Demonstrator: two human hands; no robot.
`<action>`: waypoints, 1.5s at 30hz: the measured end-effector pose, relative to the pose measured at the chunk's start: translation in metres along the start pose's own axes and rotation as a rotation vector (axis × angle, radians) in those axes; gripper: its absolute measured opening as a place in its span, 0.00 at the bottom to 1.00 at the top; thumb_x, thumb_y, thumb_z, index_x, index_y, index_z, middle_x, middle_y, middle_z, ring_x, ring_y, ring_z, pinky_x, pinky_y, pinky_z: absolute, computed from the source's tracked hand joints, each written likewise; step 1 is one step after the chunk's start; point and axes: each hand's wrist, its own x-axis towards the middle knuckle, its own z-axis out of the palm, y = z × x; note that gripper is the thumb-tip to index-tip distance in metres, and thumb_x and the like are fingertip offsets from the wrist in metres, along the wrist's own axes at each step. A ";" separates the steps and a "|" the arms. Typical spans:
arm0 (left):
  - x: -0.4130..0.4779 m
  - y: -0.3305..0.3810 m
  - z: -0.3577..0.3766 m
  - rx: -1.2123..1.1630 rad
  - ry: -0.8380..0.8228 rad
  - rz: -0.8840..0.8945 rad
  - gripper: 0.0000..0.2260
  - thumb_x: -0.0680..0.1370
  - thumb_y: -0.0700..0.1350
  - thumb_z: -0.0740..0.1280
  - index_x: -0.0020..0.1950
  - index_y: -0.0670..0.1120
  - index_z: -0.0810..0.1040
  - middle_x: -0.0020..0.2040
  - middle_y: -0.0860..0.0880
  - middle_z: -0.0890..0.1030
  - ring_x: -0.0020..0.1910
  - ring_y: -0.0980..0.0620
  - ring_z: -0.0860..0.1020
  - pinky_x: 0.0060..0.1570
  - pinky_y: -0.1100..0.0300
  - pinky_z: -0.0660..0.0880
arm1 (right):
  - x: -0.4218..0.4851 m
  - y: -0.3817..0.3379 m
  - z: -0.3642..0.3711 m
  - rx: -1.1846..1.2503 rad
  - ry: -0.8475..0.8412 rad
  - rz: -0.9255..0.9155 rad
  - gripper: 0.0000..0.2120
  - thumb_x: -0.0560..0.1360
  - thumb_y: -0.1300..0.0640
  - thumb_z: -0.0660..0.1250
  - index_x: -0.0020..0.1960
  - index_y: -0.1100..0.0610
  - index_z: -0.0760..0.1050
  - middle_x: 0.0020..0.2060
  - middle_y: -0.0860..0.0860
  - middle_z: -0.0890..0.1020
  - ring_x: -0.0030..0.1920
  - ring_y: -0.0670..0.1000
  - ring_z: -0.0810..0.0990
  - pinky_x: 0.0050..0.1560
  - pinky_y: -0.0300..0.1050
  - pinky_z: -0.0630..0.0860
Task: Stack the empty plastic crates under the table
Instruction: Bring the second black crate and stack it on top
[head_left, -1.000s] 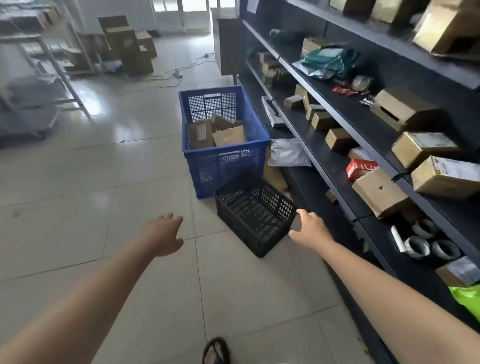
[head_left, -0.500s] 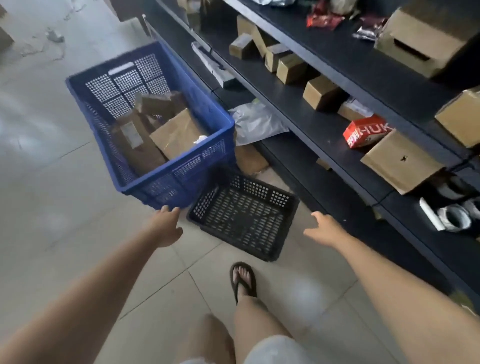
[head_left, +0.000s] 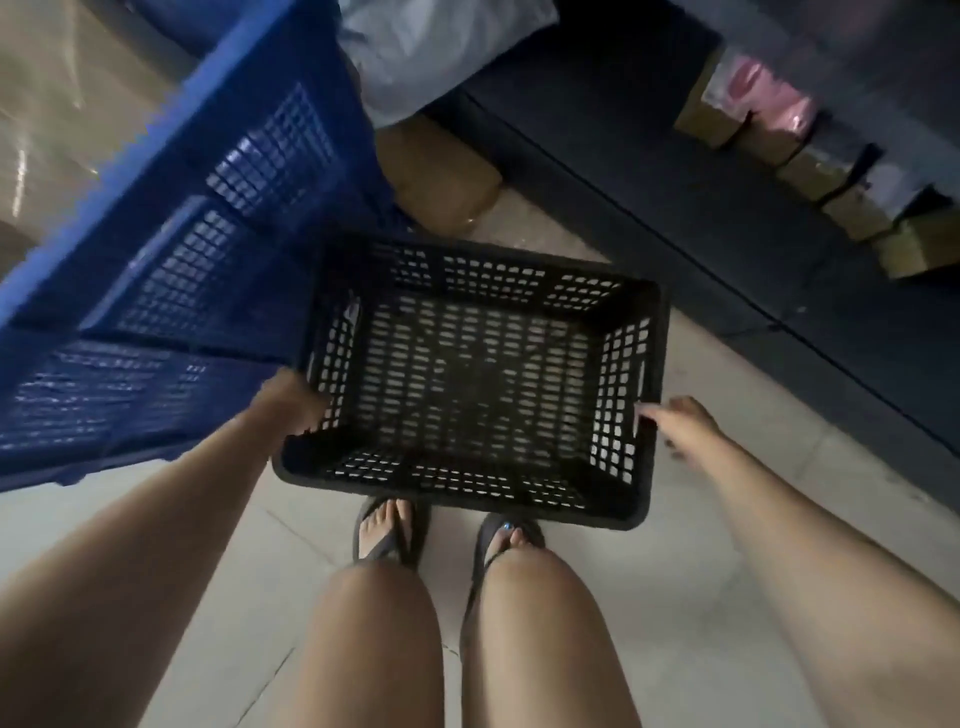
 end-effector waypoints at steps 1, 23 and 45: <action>0.022 -0.003 0.014 -0.075 0.035 -0.041 0.27 0.76 0.45 0.65 0.72 0.35 0.63 0.68 0.33 0.71 0.66 0.34 0.71 0.63 0.47 0.68 | 0.021 0.005 0.017 0.097 0.018 -0.020 0.22 0.73 0.53 0.69 0.63 0.62 0.74 0.57 0.60 0.80 0.52 0.58 0.79 0.57 0.50 0.76; -0.348 0.128 -0.116 -0.093 -0.117 0.463 0.14 0.73 0.35 0.65 0.58 0.35 0.77 0.50 0.37 0.81 0.46 0.41 0.80 0.49 0.47 0.79 | -0.310 0.215 -0.270 0.779 0.342 0.255 0.03 0.75 0.64 0.65 0.43 0.64 0.76 0.30 0.55 0.75 0.26 0.51 0.71 0.16 0.36 0.68; -0.963 0.266 0.368 0.611 -0.301 1.354 0.13 0.69 0.40 0.74 0.49 0.33 0.80 0.44 0.35 0.82 0.39 0.42 0.79 0.48 0.49 0.77 | -0.580 0.861 -0.423 1.393 0.951 0.683 0.05 0.73 0.70 0.60 0.38 0.67 0.70 0.28 0.58 0.72 0.26 0.54 0.70 0.23 0.38 0.65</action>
